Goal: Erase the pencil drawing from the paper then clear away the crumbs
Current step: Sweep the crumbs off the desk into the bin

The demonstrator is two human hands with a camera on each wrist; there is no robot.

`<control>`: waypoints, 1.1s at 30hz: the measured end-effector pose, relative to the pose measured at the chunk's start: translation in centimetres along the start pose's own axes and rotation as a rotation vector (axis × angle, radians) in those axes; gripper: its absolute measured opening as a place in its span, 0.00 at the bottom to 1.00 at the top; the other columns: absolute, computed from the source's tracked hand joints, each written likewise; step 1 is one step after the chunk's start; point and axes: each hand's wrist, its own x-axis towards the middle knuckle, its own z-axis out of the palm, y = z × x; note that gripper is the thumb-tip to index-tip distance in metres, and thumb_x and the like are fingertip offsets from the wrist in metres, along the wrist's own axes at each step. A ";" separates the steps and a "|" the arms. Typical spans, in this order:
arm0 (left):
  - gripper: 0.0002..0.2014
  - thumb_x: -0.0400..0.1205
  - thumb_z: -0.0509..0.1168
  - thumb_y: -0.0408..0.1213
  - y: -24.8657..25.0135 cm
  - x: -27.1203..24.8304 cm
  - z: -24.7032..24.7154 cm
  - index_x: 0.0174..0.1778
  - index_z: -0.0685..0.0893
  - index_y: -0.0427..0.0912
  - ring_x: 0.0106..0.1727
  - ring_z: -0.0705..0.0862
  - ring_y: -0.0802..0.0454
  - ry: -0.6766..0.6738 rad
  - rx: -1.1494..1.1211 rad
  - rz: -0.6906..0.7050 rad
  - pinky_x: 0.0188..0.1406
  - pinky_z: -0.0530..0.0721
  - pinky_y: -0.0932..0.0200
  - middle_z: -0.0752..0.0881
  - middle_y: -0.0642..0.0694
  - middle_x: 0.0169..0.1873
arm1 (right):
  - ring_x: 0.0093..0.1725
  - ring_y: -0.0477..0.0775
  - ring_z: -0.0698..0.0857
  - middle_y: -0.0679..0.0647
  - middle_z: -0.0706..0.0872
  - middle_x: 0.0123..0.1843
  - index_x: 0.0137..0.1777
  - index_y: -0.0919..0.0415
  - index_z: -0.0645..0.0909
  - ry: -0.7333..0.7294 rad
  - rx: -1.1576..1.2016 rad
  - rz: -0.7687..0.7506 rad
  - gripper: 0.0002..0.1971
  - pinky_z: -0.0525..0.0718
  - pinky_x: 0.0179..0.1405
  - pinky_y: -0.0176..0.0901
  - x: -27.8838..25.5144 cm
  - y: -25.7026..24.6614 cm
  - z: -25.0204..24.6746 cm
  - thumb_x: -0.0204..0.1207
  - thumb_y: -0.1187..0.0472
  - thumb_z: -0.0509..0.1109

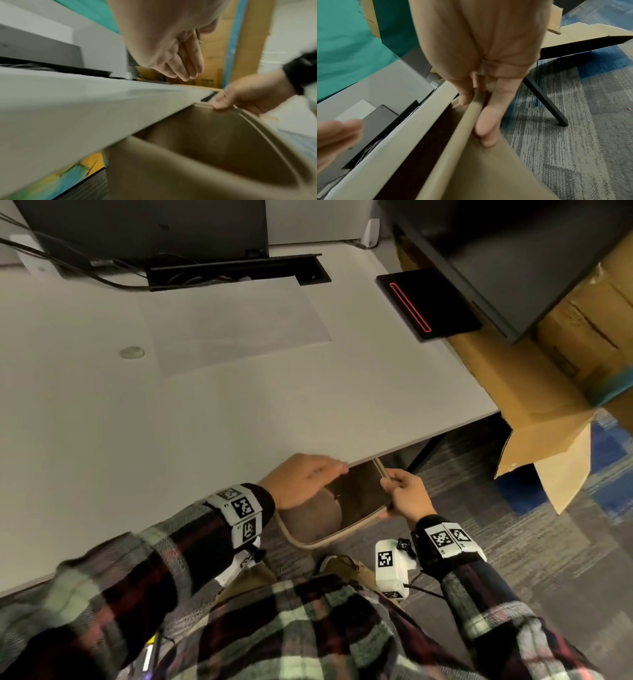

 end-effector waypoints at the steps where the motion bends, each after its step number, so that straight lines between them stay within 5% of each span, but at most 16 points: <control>1: 0.19 0.88 0.50 0.42 0.0 0.4 -0.5 0.72 0.75 0.42 0.73 0.70 0.59 0.104 0.013 0.016 0.70 0.62 0.69 0.75 0.47 0.73 | 0.38 0.51 0.86 0.62 0.83 0.58 0.66 0.63 0.76 0.000 0.002 0.004 0.14 0.85 0.23 0.42 -0.1 0.1 0.0 0.82 0.66 0.60; 3: 0.23 0.88 0.47 0.45 -0.4 1.5 -1.3 0.78 0.65 0.42 0.81 0.58 0.55 0.170 0.272 -0.032 0.76 0.51 0.64 0.63 0.47 0.80 | 0.38 0.51 0.87 0.61 0.84 0.57 0.65 0.63 0.76 -0.008 -0.002 0.008 0.13 0.87 0.24 0.42 -0.3 0.2 0.1 0.82 0.66 0.60; 6: 0.29 0.88 0.42 0.51 -1.2 1.9 -0.1 0.83 0.46 0.41 0.83 0.40 0.53 -0.005 0.667 -0.095 0.77 0.37 0.58 0.42 0.45 0.83 | 0.40 0.55 0.88 0.62 0.85 0.57 0.66 0.64 0.76 -0.035 -0.007 0.000 0.14 0.87 0.24 0.42 -0.4 0.3 0.3 0.83 0.66 0.60; 8: 0.28 0.88 0.42 0.51 -1.3 1.0 1.6 0.83 0.48 0.44 0.82 0.41 0.54 -0.155 0.666 -0.030 0.77 0.35 0.58 0.43 0.47 0.83 | 0.43 0.58 0.89 0.63 0.84 0.59 0.67 0.63 0.75 -0.054 -0.020 -0.003 0.14 0.86 0.26 0.43 -0.3 0.2 0.6 0.83 0.65 0.59; 10: 0.25 0.87 0.45 0.51 -0.9 -0.4 2.3 0.81 0.60 0.49 0.82 0.51 0.54 -0.221 0.415 -0.043 0.79 0.44 0.56 0.55 0.49 0.82 | 0.44 0.57 0.88 0.63 0.85 0.58 0.67 0.63 0.76 -0.063 -0.025 -0.008 0.14 0.85 0.25 0.41 -0.2 0.0 1.1 0.83 0.65 0.59; 13: 0.20 0.87 0.52 0.47 -1.6 -2.7 0.3 0.74 0.73 0.51 0.79 0.63 0.53 0.124 0.049 -0.080 0.76 0.54 0.60 0.66 0.50 0.78 | 0.40 0.49 0.85 0.60 0.84 0.55 0.66 0.65 0.76 -0.065 -0.026 -0.020 0.13 0.81 0.22 0.37 0.0 -0.7 2.0 0.83 0.67 0.59; 16: 0.24 0.88 0.46 0.46 -4.8 -5.1 -3.0 0.80 0.62 0.45 0.83 0.52 0.50 0.522 0.337 -0.278 0.78 0.45 0.57 0.57 0.47 0.81 | 0.39 0.45 0.83 0.57 0.82 0.52 0.61 0.64 0.76 -0.091 -0.037 -0.021 0.10 0.80 0.23 0.34 0.1 -1.1 3.0 0.83 0.67 0.59; 19: 0.34 0.86 0.39 0.54 -8.0 -7.0 -4.6 0.82 0.43 0.34 0.83 0.39 0.46 0.622 0.467 -0.664 0.81 0.37 0.51 0.41 0.39 0.82 | 0.40 0.52 0.85 0.59 0.83 0.51 0.59 0.65 0.77 -0.119 -0.027 -0.012 0.09 0.87 0.24 0.44 0.3 -1.3 4.0 0.83 0.67 0.59; 21: 0.37 0.85 0.38 0.56 -8.4 -7.0 -4.2 0.81 0.39 0.31 0.82 0.38 0.46 0.629 0.466 -0.728 0.81 0.36 0.51 0.38 0.37 0.82 | 0.40 0.53 0.86 0.59 0.84 0.50 0.58 0.64 0.77 -0.129 -0.033 -0.014 0.09 0.88 0.25 0.46 0.4 -1.2 4.3 0.83 0.67 0.59; 24: 0.37 0.85 0.38 0.58 -6.9 -5.1 -2.8 0.81 0.38 0.33 0.82 0.37 0.46 0.551 0.472 -0.623 0.80 0.35 0.53 0.36 0.38 0.81 | 0.41 0.52 0.85 0.57 0.83 0.49 0.61 0.63 0.77 -0.141 -0.029 -0.014 0.10 0.86 0.22 0.42 0.1 -1.1 4.1 0.83 0.67 0.59; 33: 0.31 0.87 0.38 0.55 -1.4 0.3 3.7 0.83 0.42 0.42 0.82 0.37 0.54 -0.056 0.587 -0.064 0.78 0.35 0.58 0.38 0.46 0.82 | 0.39 0.57 0.88 0.60 0.85 0.50 0.62 0.61 0.77 -0.096 -0.002 0.007 0.11 0.88 0.28 0.47 -0.7 0.3 1.5 0.83 0.66 0.58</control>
